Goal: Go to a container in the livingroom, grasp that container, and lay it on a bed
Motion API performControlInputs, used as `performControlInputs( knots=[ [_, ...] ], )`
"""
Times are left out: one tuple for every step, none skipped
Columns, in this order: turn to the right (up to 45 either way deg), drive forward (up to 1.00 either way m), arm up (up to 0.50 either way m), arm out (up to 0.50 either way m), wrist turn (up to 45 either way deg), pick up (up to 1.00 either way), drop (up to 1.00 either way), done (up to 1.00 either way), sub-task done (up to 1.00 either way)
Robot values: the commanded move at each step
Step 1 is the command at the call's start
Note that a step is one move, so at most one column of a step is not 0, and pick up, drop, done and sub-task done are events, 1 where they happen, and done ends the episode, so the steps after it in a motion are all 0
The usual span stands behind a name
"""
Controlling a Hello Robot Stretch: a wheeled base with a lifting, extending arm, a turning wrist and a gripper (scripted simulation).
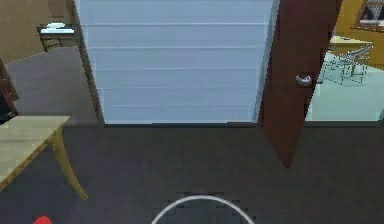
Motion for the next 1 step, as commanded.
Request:
performControlInputs(
  knots=[
    [0.0,0.80,0.00,0.00,0.0,0.00,0.00,0.00,0.00]
  ],
)
